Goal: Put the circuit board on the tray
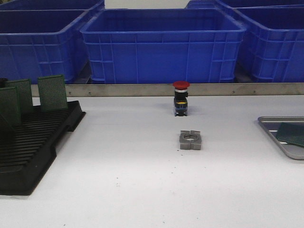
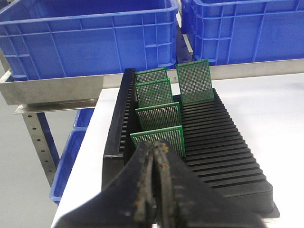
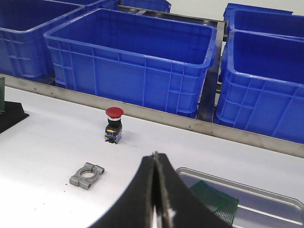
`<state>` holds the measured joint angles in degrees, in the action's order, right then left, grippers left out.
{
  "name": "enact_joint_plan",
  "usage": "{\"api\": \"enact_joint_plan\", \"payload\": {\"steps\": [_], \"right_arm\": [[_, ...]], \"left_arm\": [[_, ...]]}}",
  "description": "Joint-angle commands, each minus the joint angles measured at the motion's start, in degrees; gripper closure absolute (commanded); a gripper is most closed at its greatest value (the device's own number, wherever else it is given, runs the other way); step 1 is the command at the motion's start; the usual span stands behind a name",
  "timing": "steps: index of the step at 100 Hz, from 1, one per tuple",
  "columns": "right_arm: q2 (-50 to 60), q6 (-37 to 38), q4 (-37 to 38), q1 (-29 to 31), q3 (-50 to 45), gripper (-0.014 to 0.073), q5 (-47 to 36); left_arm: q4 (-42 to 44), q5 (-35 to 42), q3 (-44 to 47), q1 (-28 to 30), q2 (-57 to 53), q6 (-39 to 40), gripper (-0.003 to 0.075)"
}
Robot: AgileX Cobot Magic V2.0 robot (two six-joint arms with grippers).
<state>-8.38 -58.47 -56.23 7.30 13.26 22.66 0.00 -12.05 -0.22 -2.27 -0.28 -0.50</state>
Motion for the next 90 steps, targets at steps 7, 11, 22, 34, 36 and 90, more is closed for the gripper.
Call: {"api": "enact_joint_plan", "payload": {"steps": [7, 11, 22, 34, 36, 90], "right_arm": [[-0.52, -0.45, -1.11, -0.04, 1.58, 0.0652, -2.31], [-0.52, -0.45, -1.11, -0.04, 1.58, 0.0652, -2.31], [-0.52, -0.45, -1.11, -0.04, 1.58, 0.0652, -2.31], [-0.52, -0.45, -1.11, -2.34, 1.58, 0.0652, -2.52], [-0.52, -0.45, -1.11, -2.78, 1.58, 0.0652, -2.52], [0.35, 29.41, 34.20, -1.74, -4.29, 0.0652, -19.90]], "left_arm": [[-0.55, 5.17, 1.66, -0.38, -1.91, 0.50, 0.0737], [-0.55, 5.17, 1.66, -0.38, -1.91, 0.50, 0.0737], [-0.55, 5.17, 1.66, -0.38, -1.91, 0.50, 0.0737], [-0.55, 5.17, 1.66, -0.38, -1.91, 0.50, 0.0737], [-0.55, 5.17, 1.66, -0.38, -1.91, 0.50, 0.0737], [-0.55, 5.17, 1.66, -0.38, -1.91, 0.50, 0.0737]]}}
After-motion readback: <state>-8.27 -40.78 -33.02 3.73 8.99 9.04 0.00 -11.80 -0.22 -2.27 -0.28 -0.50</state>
